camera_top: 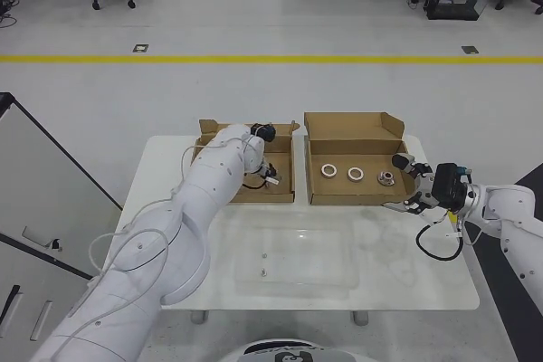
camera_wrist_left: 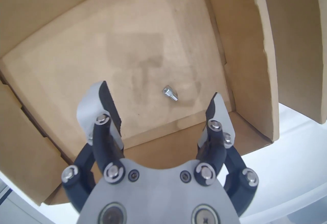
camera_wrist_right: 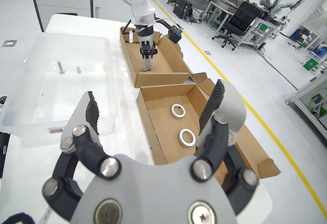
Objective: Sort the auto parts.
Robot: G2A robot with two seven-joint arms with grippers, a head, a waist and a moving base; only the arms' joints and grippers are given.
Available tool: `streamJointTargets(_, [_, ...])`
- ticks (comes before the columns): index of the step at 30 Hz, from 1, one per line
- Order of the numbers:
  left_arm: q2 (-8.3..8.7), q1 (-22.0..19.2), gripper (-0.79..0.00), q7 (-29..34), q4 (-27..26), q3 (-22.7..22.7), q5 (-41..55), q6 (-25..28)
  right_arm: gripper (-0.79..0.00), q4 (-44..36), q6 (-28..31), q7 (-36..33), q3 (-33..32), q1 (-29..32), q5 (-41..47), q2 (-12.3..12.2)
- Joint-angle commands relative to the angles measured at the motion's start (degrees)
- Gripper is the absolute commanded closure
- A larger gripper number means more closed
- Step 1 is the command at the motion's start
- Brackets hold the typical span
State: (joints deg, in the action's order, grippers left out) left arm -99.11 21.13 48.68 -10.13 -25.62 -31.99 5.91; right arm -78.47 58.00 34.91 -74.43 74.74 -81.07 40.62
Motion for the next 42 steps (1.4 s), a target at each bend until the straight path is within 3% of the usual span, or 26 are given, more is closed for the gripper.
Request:
streamJointTargets(1, [0.29,-0.4,-0.785,-0.8,0.1,-0.3,-0.1,0.5,-0.785,0.0,0.0,0.1,0.0,0.0,0.0,0.0])
streamJointTargets(8, [1.94,-1.7,-0.785,-5.6,-0.3,-1.8,0.3,5.5,-0.785,0.0,0.0,0.1,0.0,0.0,0.0,0.0])
streamJointTargets(18, [6.62,-1.8,-0.785,-10.3,-3.2,-5.8,3.7,26.5,-0.785,0.0,0.0,0.1,0.0,0.0,0.0,0.0])
streamJointTargets(23, [9.7,-0.2,-0.785,-9.5,-9.6,-7.3,3.0,32.9,-0.785,0.0,0.0,0.1,0.0,0.0,0.0,0.0])
streamJointTargets(25, [11.28,1.3,-0.785,-8.8,-14.4,-8.0,2.1,33.0,-0.785,0.0,0.0,0.1,0.0,0.0,0.0,0.0])
streamJointTargets(29, [15.84,6.7,-0.785,-5.5,-29.2,-11.6,0.6,32.2,-0.785,0.0,0.0,0.1,0.0,0.0,0.0,0.0])
streamJointTargets(32, [20.37,13.4,-0.785,-0.8,-44.5,-17.1,-1.5,29.1,-0.785,0.0,0.0,0.1,0.0,0.0,0.0,0.0])
streamJointTargets(36, [26.0,26.4,-0.785,8.2,-68.4,-27.1,-3.6,24.9,-0.785,0.0,0.0,0.1,0.0,0.0,0.0,0.0])
streamJointTargets(39, [28.58,34.7,-0.785,14.0,-81.4,-32.8,-4.1,23.8,-0.785,0.0,0.0,0.1,0.0,0.0,0.0,0.0])
streamJointTargets(42, [29.86,39.1,-0.785,17.3,-88.2,-35.3,-4.6,24.4,-0.785,0.0,0.0,0.1,0.0,0.0,0.0,0.0])
